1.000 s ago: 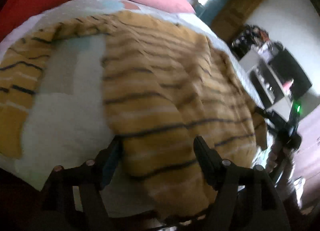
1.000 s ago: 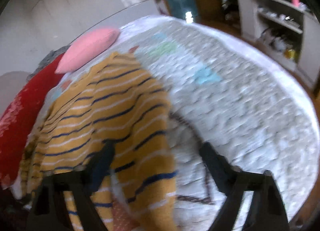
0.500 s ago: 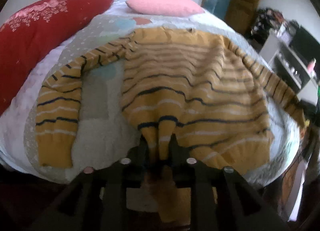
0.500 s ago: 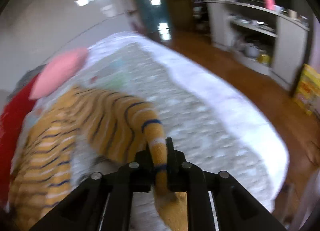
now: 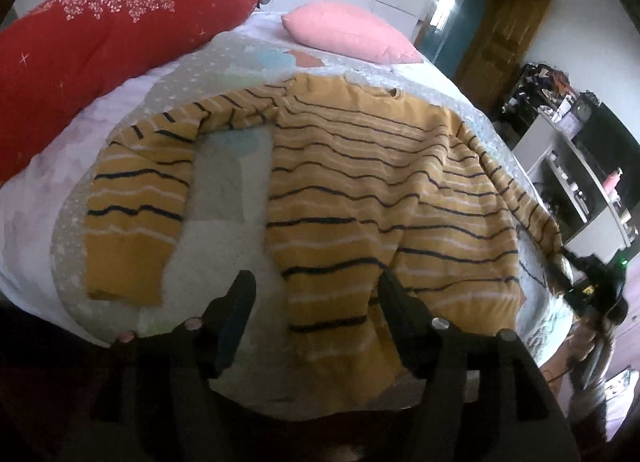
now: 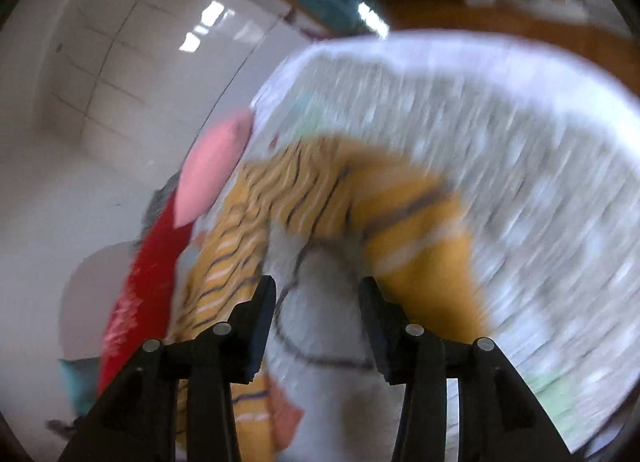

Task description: Fold small clothes

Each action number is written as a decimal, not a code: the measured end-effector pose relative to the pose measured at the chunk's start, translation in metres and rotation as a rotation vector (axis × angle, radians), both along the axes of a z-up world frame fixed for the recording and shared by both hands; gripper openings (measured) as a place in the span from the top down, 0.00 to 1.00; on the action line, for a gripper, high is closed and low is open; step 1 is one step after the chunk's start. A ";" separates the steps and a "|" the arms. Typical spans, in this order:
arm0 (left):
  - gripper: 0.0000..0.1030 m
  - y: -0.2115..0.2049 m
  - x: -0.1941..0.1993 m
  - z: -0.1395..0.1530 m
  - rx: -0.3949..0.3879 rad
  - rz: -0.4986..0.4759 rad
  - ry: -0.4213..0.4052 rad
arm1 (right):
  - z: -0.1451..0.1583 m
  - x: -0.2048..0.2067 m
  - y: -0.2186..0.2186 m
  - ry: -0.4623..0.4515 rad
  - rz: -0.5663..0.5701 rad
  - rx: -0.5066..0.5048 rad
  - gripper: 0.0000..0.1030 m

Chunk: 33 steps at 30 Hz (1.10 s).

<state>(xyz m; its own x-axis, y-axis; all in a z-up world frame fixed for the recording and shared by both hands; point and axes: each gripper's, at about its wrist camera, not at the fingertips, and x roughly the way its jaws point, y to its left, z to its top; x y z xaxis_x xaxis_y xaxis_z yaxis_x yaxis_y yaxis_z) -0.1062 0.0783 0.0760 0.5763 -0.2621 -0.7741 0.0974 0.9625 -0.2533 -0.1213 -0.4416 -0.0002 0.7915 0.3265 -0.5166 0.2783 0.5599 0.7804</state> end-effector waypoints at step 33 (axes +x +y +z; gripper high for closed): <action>0.30 -0.043 0.015 -0.013 -0.013 -0.094 0.044 | 0.034 -0.014 -0.006 -0.039 -0.105 -0.224 0.31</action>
<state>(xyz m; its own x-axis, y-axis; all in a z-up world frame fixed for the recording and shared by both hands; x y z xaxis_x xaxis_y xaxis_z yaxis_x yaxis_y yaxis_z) -0.0912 0.0354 0.0629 0.5147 -0.3233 -0.7941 0.1756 0.9463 -0.2715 -0.1350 -0.4478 0.0341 0.8356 0.1223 -0.5356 0.3163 0.6900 0.6510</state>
